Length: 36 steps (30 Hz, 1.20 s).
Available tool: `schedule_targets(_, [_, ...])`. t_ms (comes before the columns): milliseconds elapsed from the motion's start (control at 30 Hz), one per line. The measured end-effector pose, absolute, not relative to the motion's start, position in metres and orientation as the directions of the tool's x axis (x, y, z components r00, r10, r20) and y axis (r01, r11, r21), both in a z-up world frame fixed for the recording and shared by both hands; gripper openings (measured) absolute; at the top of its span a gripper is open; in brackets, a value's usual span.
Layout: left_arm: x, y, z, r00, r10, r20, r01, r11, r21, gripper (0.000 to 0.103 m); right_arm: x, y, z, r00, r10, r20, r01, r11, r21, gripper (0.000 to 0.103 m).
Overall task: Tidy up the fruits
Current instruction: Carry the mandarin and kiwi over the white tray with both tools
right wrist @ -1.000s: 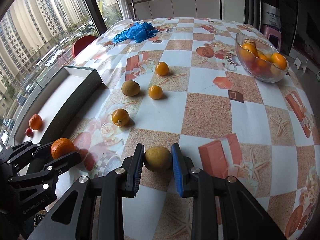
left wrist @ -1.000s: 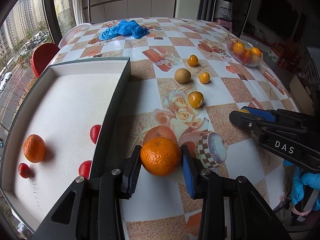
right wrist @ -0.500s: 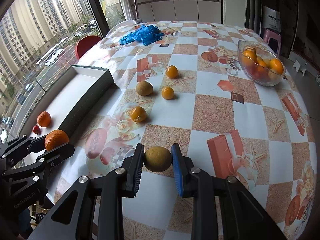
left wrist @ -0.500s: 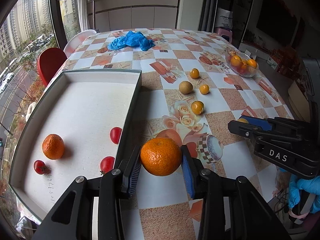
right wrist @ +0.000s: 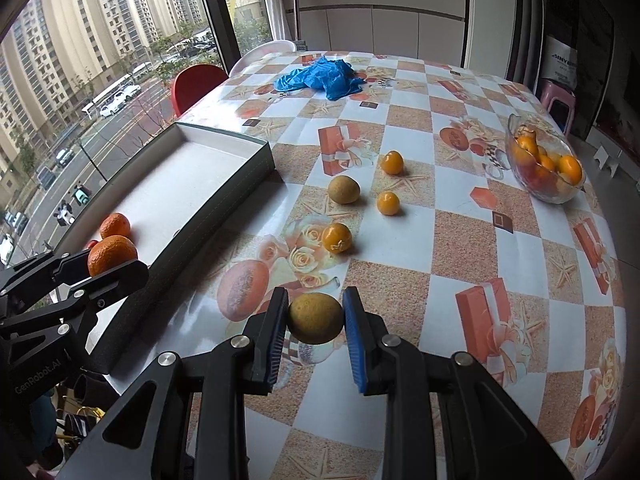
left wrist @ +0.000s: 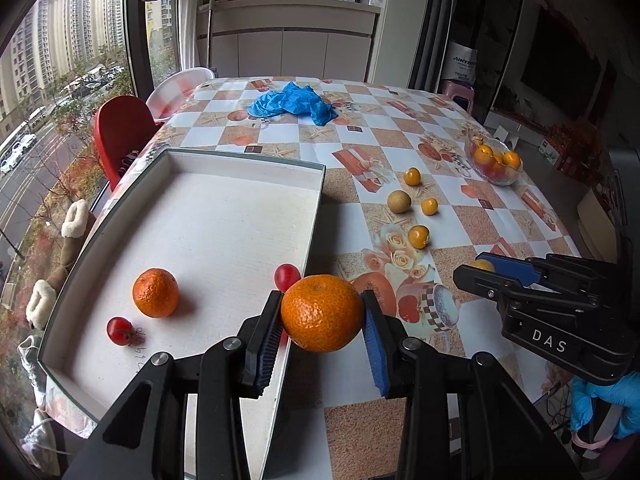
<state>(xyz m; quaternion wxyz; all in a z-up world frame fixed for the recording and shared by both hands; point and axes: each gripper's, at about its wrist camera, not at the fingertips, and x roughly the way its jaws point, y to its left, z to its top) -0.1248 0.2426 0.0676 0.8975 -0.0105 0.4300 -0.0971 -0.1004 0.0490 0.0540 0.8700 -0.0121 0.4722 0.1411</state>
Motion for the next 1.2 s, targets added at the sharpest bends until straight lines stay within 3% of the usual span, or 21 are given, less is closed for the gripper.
schedule_targets(1200, [-0.114, 0.329, 0.049, 0.618, -0.148, -0.772, 0.030, 0.986, -0.164, 0.040, -0.088, 0.170, 0.076, 0.477, 0.298, -0.827, -0.448, 0.892, 0.063, 0.030])
